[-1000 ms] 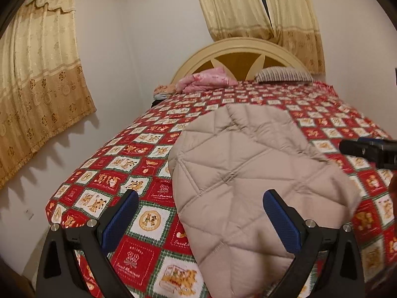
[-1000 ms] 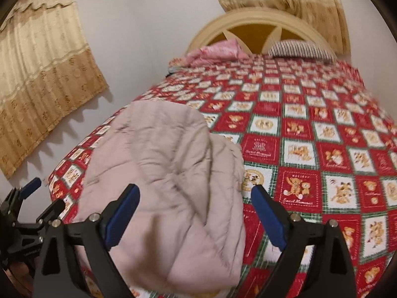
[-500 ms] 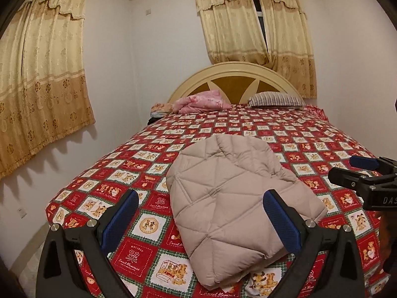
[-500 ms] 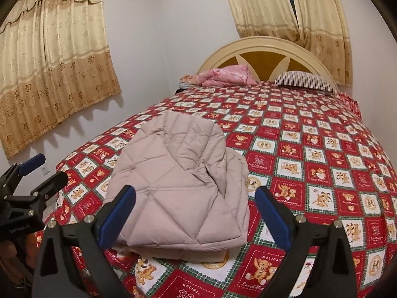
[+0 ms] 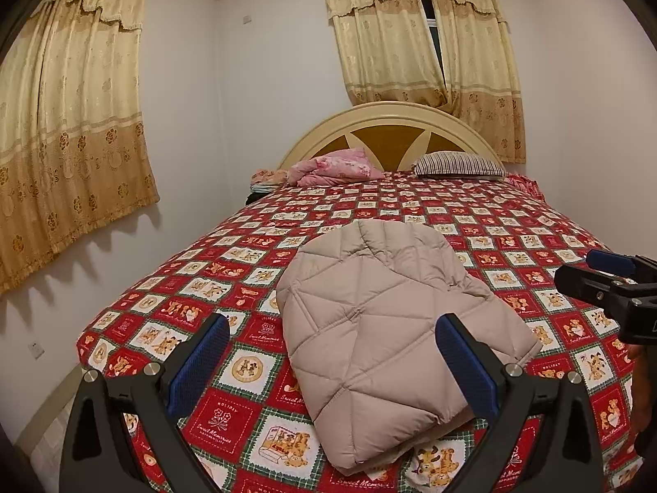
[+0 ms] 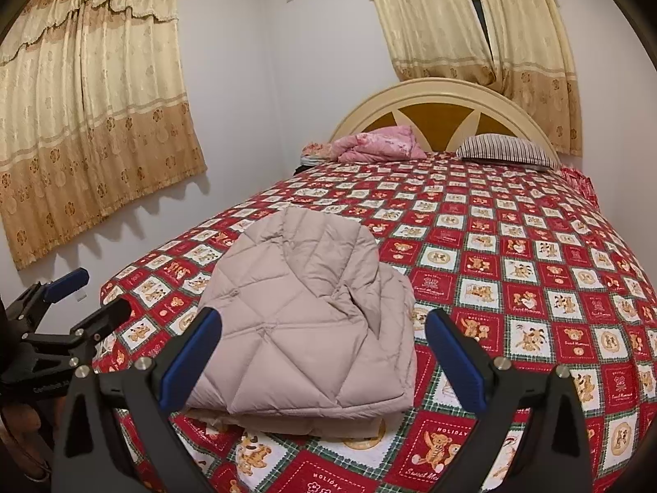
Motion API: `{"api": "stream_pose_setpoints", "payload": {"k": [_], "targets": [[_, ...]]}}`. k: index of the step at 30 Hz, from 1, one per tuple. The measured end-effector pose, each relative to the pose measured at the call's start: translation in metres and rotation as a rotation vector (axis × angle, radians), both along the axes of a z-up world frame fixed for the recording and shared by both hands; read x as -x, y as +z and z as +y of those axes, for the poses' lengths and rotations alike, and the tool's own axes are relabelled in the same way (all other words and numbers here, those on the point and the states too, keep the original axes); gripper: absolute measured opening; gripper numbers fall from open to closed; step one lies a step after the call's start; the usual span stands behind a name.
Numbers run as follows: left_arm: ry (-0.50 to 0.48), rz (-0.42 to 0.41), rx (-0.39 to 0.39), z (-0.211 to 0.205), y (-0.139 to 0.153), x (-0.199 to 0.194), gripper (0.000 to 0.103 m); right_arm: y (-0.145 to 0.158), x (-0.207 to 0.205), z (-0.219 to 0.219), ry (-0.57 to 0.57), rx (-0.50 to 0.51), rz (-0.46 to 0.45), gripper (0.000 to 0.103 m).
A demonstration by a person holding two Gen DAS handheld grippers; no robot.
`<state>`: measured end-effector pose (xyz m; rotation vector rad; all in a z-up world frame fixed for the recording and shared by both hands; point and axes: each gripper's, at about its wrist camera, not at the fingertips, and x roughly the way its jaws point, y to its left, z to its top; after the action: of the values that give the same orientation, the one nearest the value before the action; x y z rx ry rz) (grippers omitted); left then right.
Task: Fold large clothes
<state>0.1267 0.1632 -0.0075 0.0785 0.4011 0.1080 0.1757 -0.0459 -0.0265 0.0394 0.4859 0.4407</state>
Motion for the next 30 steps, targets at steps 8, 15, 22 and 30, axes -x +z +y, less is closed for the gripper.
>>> {"api": "stream_pose_setpoints", "payload": {"k": [8,15,22,30], "targets": [[0.000,0.003,-0.006,-0.0020,-0.0011,0.0001,0.101,0.0000,0.0002,-0.0005,0.001,0.000,0.000,0.102],[0.000,0.004,-0.010,-0.0036,-0.0025,0.0002,0.101,-0.0001,0.0007,-0.0016,0.000,-0.002,-0.004,0.102],[0.000,0.004,-0.013,-0.0039,-0.0029,0.0000,0.101,-0.0021,0.0052,-0.0006,-0.002,-0.005,-0.010,0.103],[-0.001,0.007,-0.016,-0.0052,-0.0045,0.0000,0.101,-0.0023,0.0066,0.0009,-0.002,-0.006,-0.014,0.103]]}}
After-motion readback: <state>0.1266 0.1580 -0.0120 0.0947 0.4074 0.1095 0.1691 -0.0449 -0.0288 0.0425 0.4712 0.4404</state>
